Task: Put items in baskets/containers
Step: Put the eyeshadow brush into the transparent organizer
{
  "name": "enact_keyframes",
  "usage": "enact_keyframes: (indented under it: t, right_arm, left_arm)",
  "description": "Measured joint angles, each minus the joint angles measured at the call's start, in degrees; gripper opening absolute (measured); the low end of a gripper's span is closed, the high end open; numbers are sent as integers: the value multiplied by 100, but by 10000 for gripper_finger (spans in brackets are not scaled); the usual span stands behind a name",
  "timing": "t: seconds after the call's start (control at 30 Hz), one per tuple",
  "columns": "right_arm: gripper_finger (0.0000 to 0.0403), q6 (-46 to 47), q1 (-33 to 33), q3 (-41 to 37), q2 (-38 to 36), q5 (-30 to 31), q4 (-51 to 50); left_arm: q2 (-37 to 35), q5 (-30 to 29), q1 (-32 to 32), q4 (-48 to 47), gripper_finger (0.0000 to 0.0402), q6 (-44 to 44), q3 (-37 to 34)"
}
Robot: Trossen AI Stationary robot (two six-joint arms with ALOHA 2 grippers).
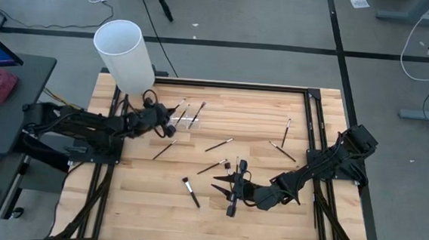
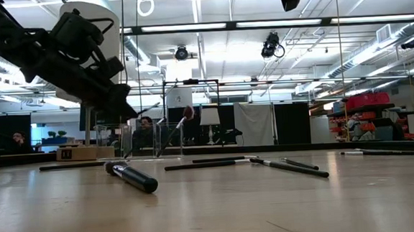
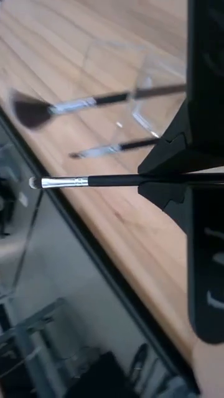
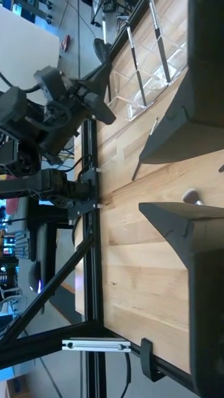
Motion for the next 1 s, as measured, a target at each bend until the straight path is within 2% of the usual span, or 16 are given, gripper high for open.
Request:
enact_keyframes:
  t: [0.33, 0.47, 0.67, 0.8, 1.0]
  right_arm:
    - [114, 98, -21, 0, 0, -50, -28]
    - [114, 395, -201, 0, 0, -547, -177]
    - [117, 619, -754, 0, 39, -910, -169]
    - [135, 458, -1188, 0, 38, -1088, 138]
    - [184, 51, -1692, 0, 37, -1729, 923]
  left_arm:
    - [0, -165, -672, 906, 11, 444, 0]
    - [0, -164, -1099, 1475, 11, 618, 1]
    - [0, 361, -1915, 2311, 11, 632, 4]
    - [4, 633, -2545, 2683, 11, 568, 4]
    - [7, 650, -3322, 3038, 11, 519, 8]
